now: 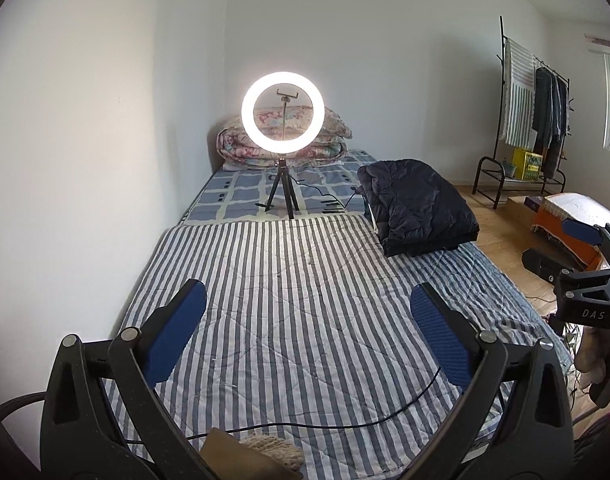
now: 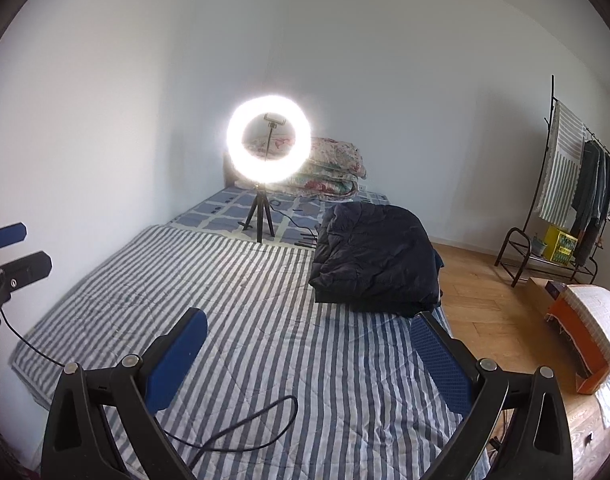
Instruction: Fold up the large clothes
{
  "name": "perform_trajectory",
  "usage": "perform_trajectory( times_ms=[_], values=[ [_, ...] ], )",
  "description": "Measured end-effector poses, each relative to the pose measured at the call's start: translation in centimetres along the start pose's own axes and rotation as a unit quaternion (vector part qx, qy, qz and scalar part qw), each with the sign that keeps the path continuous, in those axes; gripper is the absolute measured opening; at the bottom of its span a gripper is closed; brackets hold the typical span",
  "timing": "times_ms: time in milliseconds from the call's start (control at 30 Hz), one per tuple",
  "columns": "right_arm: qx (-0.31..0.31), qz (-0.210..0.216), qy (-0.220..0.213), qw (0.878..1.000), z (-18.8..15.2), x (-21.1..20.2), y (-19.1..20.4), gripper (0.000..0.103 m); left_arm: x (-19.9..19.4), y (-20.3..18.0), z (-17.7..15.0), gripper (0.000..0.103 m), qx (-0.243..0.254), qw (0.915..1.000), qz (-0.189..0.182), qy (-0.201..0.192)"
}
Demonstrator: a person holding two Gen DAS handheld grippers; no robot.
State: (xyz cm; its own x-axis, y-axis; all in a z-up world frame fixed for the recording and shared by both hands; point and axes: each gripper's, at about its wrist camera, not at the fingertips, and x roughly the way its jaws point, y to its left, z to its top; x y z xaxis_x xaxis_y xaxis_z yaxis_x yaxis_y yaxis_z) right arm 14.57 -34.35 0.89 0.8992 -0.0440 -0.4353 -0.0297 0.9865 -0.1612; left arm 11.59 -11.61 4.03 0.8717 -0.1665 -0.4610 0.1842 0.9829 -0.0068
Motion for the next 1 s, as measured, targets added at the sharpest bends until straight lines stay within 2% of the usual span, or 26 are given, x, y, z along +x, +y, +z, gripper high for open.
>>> perform_trajectory(
  times_ms=[167,333,1000],
  values=[
    [0.0,-0.005,0.013,1.0,-1.0,1.2,-0.1,0.103,0.7,0.1,-0.4,0.103,0.004,1.0,0.004,0.008],
    [0.0,-0.021,0.009,1.0,-1.2,1.4,-0.3,0.103,1.0,0.2,-0.7,0.103,0.003,0.9999,0.002,0.014],
    [0.022,-0.022,0.006,1.0,-1.2,1.3,-1.0,0.103,0.8,-0.2,-0.8,0.103,0.009,0.9999,-0.003,0.008]
  ],
)
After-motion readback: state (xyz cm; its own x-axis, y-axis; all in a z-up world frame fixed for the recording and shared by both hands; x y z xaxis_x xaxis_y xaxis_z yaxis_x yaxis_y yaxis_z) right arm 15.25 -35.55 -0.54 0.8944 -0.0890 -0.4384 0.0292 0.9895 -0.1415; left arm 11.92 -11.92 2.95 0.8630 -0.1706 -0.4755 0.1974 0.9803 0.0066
